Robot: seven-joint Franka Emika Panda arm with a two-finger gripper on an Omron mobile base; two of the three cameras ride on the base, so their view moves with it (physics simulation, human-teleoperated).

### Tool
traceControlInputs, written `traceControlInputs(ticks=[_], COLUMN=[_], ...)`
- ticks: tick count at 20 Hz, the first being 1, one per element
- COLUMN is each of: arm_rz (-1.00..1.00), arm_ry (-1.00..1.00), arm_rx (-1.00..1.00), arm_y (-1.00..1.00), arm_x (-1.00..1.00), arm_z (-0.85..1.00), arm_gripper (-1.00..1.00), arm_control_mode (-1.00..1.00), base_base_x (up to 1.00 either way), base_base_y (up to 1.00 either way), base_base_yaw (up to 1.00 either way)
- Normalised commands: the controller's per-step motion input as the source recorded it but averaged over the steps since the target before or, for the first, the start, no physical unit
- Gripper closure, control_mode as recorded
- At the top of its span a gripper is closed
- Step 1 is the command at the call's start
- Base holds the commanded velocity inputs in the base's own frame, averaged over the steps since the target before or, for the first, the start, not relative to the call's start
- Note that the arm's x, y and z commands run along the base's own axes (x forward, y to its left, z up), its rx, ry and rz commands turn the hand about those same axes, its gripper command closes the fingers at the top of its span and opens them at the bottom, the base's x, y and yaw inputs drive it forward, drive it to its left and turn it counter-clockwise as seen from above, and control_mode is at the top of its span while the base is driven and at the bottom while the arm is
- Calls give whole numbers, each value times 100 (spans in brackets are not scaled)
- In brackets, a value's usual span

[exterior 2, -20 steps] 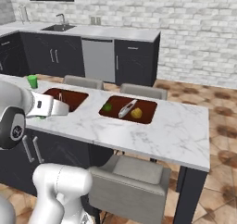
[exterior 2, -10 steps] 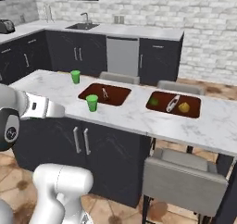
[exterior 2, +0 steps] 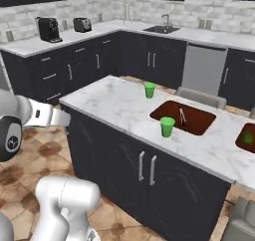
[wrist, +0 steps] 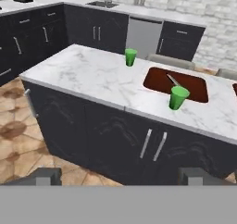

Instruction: Gather the squash and lime from the fridge and place them on a tray on the dining counter. Then gather the fish and steak from the fridge and place them on the other tray.

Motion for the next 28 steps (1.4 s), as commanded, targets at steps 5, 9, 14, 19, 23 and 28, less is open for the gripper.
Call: traceControlInputs(ticks=[5, 9, 14, 19, 23, 28], arm_rz=[0, 0, 0, 0, 0, 0], arm_ry=[0, 0, 0, 0, 0, 0], arm_rx=[0, 0, 0, 0, 0, 0], arm_y=[0, 0, 0, 0, 0, 0], arm_x=[0, 0, 0, 0, 0, 0], arm_z=[0, 0, 0, 0, 0, 0], arm_gripper=[-100, -100, -100, -100, -100, -100], arm_control_mode=[100, 100, 100, 100, 100, 100], base_base_x=[23, 50, 53, 61, 55, 59], base_base_y=[24, 1, 0, 0, -14, -36], base_base_yaw=[56, 55, 54, 52, 43, 37])
